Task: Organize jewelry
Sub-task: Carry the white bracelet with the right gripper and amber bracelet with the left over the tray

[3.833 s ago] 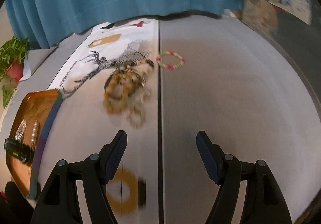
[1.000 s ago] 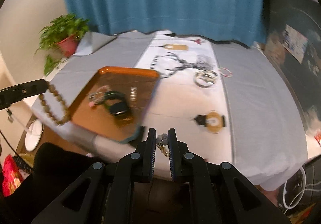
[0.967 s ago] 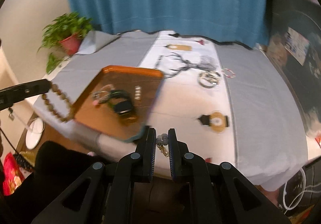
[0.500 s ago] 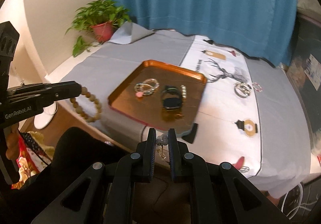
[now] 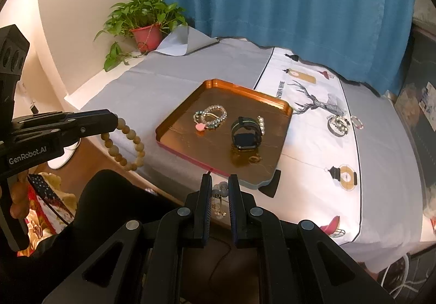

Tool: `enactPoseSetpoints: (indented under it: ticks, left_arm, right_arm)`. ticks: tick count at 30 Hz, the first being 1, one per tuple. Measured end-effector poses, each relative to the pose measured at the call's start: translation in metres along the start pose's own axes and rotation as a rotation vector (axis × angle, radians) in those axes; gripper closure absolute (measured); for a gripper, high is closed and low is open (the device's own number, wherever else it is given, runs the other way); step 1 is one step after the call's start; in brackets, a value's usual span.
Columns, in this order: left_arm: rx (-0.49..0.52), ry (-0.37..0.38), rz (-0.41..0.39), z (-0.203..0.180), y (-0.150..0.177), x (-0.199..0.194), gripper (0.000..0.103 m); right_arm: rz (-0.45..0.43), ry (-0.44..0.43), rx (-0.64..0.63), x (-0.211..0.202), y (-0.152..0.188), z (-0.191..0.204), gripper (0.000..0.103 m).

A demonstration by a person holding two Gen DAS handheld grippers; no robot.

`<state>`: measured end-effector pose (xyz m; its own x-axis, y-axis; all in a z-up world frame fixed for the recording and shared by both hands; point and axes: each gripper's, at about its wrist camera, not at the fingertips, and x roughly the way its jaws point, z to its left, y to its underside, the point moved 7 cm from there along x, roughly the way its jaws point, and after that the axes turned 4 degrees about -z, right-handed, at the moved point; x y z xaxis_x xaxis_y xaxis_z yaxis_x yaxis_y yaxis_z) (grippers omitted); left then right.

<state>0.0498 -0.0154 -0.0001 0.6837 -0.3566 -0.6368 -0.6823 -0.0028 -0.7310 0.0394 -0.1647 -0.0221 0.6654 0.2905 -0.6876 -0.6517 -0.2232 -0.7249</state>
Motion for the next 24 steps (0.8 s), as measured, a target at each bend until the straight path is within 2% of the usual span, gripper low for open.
enactPoseSetpoints:
  ticks: [9,17,24]
  left_arm:
    - [-0.004,0.006,0.016,0.004,-0.018,0.026,0.093]
    - [0.009,0.013,-0.003,0.004,-0.063,0.062,0.093]
    - [0.025,0.020,0.000,0.006,-0.106,0.113,0.093]
  right_arm:
    - [0.024,0.033,0.031,0.026,-0.007,-0.032,0.090]
    - [-0.004,0.091,0.069,0.063,-0.047,-0.078,0.090]
    - [-0.039,0.124,0.108,0.106,-0.091,-0.109,0.090]
